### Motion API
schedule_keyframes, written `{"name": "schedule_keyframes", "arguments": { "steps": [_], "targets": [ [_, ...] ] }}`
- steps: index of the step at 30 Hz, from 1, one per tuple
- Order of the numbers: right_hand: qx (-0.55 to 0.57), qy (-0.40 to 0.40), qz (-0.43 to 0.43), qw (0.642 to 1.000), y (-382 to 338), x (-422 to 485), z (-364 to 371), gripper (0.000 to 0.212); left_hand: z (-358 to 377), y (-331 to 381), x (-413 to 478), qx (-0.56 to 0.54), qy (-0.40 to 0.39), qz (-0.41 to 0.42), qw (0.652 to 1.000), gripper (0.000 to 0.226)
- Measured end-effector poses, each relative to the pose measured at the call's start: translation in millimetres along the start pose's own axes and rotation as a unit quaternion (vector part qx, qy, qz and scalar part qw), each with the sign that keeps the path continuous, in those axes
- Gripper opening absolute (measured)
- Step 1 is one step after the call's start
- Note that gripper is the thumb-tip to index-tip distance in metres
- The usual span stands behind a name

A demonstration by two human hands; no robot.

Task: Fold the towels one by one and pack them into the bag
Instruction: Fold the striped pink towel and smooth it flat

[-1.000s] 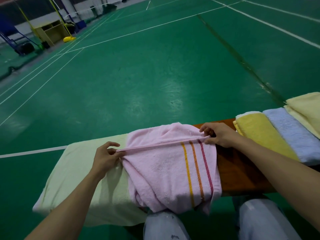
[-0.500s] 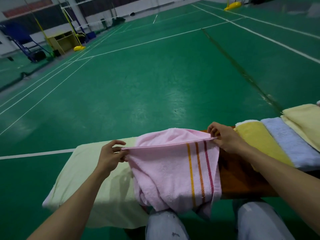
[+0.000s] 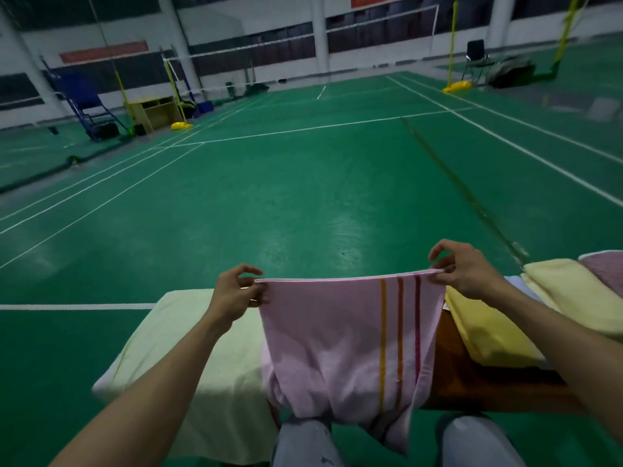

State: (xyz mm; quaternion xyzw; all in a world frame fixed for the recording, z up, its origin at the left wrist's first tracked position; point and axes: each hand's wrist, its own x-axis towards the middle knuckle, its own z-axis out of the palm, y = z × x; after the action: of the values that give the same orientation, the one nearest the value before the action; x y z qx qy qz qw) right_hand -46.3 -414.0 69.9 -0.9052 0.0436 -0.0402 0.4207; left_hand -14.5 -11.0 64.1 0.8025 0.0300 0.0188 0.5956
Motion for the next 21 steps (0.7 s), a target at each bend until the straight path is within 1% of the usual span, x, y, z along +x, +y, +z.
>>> {"name": "schedule_keyframes", "arguments": {
  "steps": [4, 8, 10, 13, 15, 18, 21],
  "targets": [
    [0.008, 0.067, 0.012, 0.998, -11.9, -9.4, -16.7, 0.032, 4.1, 19.0, -3.0, -0.011, -0.002, 0.015, 1.000, 0.016],
    [0.117, 0.059, 0.068, 0.989, -16.3, -15.8, -27.9, 0.027, 9.9, 32.6, -5.6, -0.027, -0.003, 0.020, 0.999, 0.016],
    [0.203, 0.058, 0.104, 0.972, -21.0, -19.8, -31.9, 0.030, 13.8, 37.6, -5.3, -0.042, -0.002, 0.018, 0.999, 0.016],
    [0.353, 0.053, 0.145, 0.923, -29.9, -26.1, -36.1, 0.040, 19.8, 42.3, -3.5, -0.074, 0.001, 0.002, 0.997, 0.016],
    [0.415, 0.062, 0.160, 0.894, -32.2, -26.5, -37.2, 0.045, 23.5, 43.4, -0.4, -0.090, -0.004, -0.009, 0.996, 0.017],
    [0.444, 0.101, 0.174, 0.873, -32.1, -22.1, -37.5, 0.044, 30.7, 42.4, 6.2, -0.109, -0.013, -0.022, 0.994, 0.017],
    [0.433, 0.141, 0.162, 0.875, -25.9, -10.2, -32.8, 0.044, 40.4, 36.3, 18.8, -0.127, -0.023, -0.022, 0.991, 0.018]
  ]
}}
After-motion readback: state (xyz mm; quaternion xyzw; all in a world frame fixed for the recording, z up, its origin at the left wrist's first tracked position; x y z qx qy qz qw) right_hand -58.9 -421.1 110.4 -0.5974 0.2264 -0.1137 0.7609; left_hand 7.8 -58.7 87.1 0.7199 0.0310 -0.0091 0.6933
